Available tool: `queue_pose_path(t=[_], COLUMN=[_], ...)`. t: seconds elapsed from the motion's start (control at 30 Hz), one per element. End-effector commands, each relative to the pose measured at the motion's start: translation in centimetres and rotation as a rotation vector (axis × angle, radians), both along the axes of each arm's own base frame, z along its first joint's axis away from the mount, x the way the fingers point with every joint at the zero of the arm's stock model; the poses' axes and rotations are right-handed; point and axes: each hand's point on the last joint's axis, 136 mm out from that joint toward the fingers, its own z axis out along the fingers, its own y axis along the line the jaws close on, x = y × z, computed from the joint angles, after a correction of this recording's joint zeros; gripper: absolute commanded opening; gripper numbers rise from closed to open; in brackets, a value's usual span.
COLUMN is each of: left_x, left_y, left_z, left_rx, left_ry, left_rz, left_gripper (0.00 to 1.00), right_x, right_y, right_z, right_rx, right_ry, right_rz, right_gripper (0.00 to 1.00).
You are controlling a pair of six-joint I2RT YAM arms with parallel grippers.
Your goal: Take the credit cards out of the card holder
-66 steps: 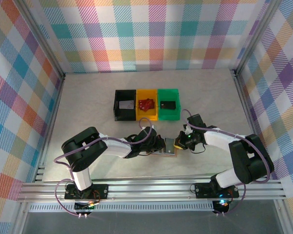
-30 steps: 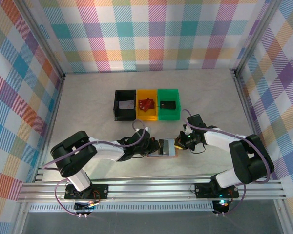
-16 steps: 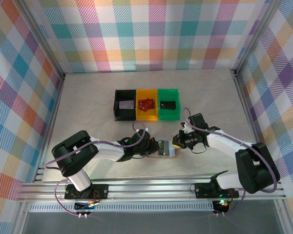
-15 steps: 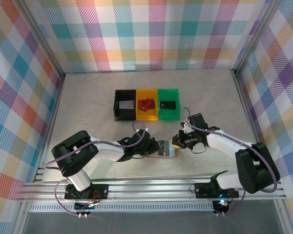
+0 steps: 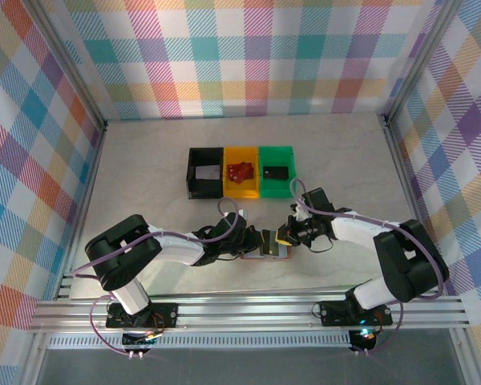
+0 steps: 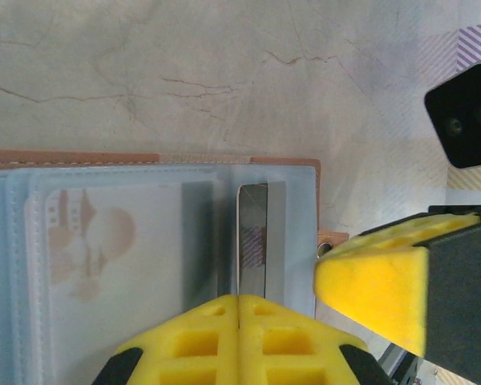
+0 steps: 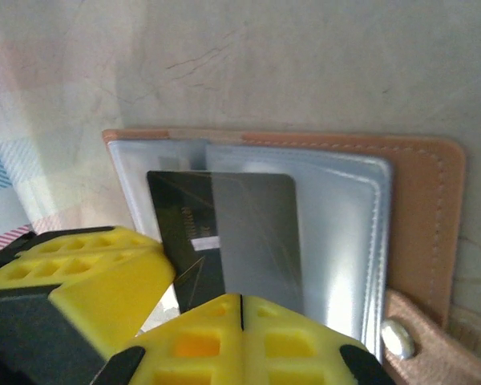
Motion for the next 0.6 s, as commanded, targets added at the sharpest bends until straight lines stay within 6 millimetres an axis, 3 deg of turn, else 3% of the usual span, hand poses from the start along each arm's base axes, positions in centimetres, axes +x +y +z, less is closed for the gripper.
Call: queue_pose_path(t=[0.0,0.17,0.57], left_x=[0.5,0.4,0.4], left_y=[-0.5,-0.7,-1.6], left_z=[0.4,0.5,0.6], left_rx=[-0.036,-0.048,-0.078], left_ry=[-0.004,-0.001,0.008], left_rz=[0.004,0.003,-0.004], left_gripper=[0.0,0.01,0.13], right_x=[-0.1,-0.4,-0.7], right_y=[-0.1,-0.3,-0.2], right_z=[-1.0,-1.8,-2.5], right_rx=[-0.013,-0.018,-0.012], right_ry=[0.013,0.033,0.054], right_rz=[-0.022,-0.027,-0.026], right_gripper=[0.0,0.0,0.0])
